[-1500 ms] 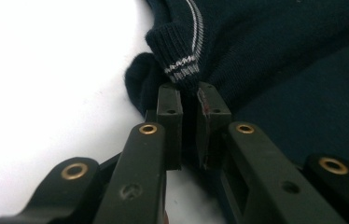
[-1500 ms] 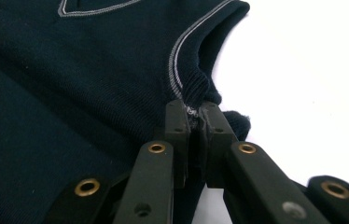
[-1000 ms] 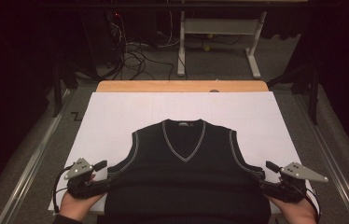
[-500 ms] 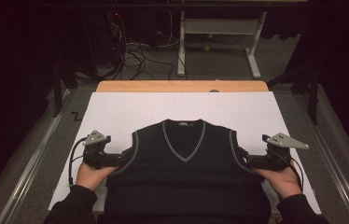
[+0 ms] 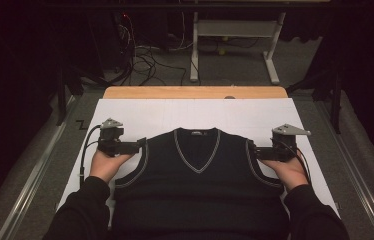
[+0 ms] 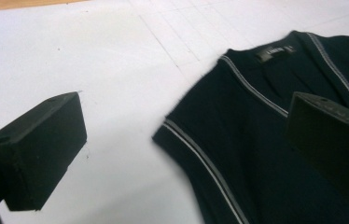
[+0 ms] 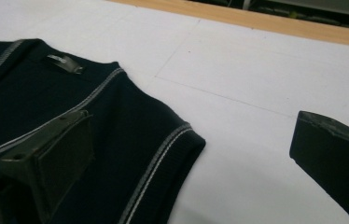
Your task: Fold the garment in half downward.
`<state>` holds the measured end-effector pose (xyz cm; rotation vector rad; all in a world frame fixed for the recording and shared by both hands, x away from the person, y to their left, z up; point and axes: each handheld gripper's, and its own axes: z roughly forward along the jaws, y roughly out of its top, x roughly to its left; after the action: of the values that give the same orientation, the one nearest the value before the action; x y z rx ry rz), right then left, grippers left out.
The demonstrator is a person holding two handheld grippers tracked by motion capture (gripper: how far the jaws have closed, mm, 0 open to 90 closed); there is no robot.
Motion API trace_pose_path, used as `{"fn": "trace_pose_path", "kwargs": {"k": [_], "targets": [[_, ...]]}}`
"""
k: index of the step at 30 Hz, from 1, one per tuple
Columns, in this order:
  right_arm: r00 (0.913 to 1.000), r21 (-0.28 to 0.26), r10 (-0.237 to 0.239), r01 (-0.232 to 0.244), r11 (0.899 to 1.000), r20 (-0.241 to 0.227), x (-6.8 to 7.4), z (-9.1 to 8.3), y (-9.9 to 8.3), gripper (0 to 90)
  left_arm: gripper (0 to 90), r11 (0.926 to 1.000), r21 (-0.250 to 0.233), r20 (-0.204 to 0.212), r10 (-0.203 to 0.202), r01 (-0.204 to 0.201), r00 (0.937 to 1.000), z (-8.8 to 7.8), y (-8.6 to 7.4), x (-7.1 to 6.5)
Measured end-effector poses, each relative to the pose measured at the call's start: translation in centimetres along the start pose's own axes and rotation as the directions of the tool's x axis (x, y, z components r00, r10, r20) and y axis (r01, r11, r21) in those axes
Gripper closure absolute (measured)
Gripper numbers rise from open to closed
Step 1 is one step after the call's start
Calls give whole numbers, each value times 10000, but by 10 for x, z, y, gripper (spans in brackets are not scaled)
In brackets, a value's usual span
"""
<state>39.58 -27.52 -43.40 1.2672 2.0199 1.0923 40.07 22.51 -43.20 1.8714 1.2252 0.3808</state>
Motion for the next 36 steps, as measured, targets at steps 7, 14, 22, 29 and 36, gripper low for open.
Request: {"fn": "trace_pose_path", "kwargs": {"k": [7,14,22,29,36], "targets": [[9989,1313,434,-406,9905,-183,4,41,4,46,9,9840,1451,88,-1055,1031,9944,44,-8,7],[9993,2364,323,-356,9710,179,10,64,-5,139,146,9725,2129,-440,-868,942,9953,56,-12,-4],[9991,2278,221,-296,9733,352,13,58,-5,455,507,9713,2277,-791,-523,691,9955,56,-12,-17],[10000,2434,-28,22,9699,20,22,55,-2,782,724,9701,2309,-196,-722,747,9972,57,-12,-19],[9992,1368,-234,189,9904,311,16,39,14,788,726,9964,692,-519,-452,488,9976,33,9,-12]]}}
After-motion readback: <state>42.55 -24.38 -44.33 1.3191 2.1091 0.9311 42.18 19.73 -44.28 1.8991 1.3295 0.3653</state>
